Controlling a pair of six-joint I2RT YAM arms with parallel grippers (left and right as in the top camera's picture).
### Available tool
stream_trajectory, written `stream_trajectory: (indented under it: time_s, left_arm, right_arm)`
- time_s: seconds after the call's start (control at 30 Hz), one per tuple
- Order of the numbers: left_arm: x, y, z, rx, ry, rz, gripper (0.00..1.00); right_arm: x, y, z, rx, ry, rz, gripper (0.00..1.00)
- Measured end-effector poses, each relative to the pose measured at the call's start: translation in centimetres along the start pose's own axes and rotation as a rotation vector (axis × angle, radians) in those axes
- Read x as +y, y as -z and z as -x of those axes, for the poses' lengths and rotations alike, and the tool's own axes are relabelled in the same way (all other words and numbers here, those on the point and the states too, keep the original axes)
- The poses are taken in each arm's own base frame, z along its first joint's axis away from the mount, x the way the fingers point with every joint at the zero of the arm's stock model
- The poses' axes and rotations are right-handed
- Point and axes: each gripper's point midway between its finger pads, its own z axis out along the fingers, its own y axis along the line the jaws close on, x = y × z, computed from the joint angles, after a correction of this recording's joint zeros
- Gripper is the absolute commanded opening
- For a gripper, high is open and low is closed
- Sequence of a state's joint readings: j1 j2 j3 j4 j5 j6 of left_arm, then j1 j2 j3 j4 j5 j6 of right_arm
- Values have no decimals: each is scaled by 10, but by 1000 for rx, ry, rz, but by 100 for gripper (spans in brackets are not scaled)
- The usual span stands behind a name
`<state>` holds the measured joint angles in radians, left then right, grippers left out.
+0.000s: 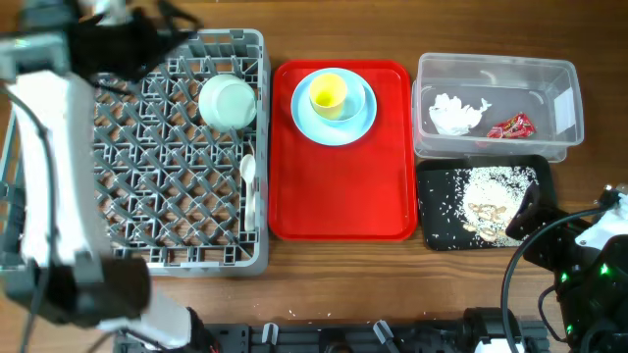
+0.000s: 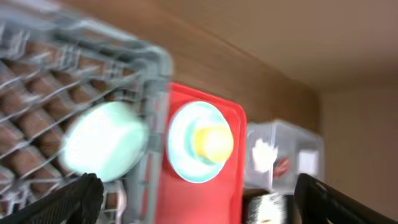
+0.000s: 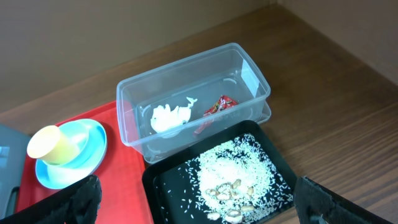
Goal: Sort waste into correct bins and load items into the dishwasher rack
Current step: 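Move the left gripper to the yellow cup and grasp its rim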
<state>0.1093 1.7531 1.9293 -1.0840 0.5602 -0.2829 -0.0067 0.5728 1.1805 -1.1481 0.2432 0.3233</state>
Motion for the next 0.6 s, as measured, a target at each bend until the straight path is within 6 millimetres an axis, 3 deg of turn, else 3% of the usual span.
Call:
stream_trajectory:
  time_s: [0.03, 0.07, 0.13, 0.17, 0.23, 0.27, 0.3, 0.37, 0.43, 0.53, 0.6]
  left_arm:
    - [-40, -2, -16, -9, -108, 2, 99]
    - [-78, -10, -35, -4, -207, -12, 73]
    - [-124, -44, -66, 26, -330, -31, 30]
    - [-135, -62, -79, 47, -367, -27, 23]
    - [-150, -107, -108, 87, -443, 15, 23]
    - [-150, -117, -113, 94, -449, 32, 23]
    - [-142, -169, -145, 144, -510, 129, 23]
    - [-125, -212, -153, 126, -548, 226, 24]
    - [-95, -253, -159, 119, -566, 337, 24]
    - [-66, -277, -161, 123, -568, 418, 23]
    - [-60, -280, -160, 126, -566, 433, 4]
  right_arm:
    - [0, 0, 0, 1, 0, 0, 100]
    - [0, 0, 0, 0, 0, 0, 100]
    - [0, 0, 0, 1, 1, 0, 100]
    - [0, 0, 0, 0, 0, 0, 100]
    - [0, 0, 0, 1, 0, 0, 100]
    - [0, 0, 0, 0, 0, 0, 100]
    - [0, 0, 0, 1, 0, 0, 100]
    - [0, 0, 0, 0, 0, 0, 100]
    - [0, 0, 0, 1, 0, 0, 100]
    - [0, 0, 0, 1, 0, 0, 100]
    - [0, 0, 0, 1, 0, 0, 100]
